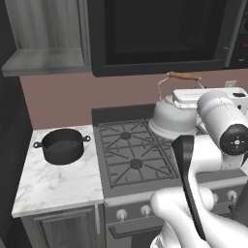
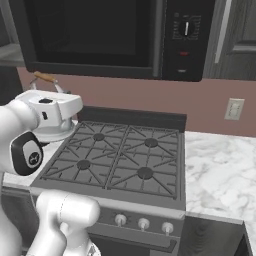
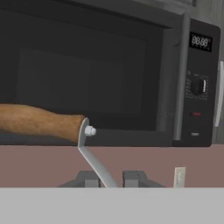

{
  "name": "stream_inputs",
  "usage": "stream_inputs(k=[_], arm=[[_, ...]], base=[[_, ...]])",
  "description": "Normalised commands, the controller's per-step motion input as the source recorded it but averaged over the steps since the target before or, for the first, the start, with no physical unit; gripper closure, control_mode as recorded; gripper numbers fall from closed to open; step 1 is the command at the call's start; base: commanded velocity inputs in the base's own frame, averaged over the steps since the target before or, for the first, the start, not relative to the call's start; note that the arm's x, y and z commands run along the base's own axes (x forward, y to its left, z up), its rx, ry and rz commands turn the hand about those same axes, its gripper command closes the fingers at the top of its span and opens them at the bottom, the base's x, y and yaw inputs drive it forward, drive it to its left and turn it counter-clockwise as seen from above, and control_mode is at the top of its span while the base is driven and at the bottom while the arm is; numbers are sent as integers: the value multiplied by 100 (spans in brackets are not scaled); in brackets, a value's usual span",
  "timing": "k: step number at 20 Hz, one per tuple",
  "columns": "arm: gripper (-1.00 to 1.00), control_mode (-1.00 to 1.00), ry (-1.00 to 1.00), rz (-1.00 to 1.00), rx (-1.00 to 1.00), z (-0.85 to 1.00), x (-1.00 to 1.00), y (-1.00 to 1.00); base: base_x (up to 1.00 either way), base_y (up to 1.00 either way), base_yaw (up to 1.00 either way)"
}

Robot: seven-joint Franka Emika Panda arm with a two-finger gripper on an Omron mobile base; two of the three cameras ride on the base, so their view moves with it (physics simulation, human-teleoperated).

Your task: Pick the kettle from the cabinet and place it on a stove burner. Then pick the pot from the counter and place it on another stove burner. Finally, turn both burners on.

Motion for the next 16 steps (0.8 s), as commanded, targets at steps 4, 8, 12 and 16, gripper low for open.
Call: stream_inputs(k=[4, 8, 12, 16], arm=[[100, 100, 0, 0, 0, 0, 0, 0], [100, -100, 0, 0, 0, -1, 2, 0], [100, -100, 0, 0, 0, -16, 25, 0], [100, -100, 0, 0, 0, -23, 36, 0]], base=[[31, -1, 1], [0, -2, 1], [0, 0, 0], [0, 0, 0]])
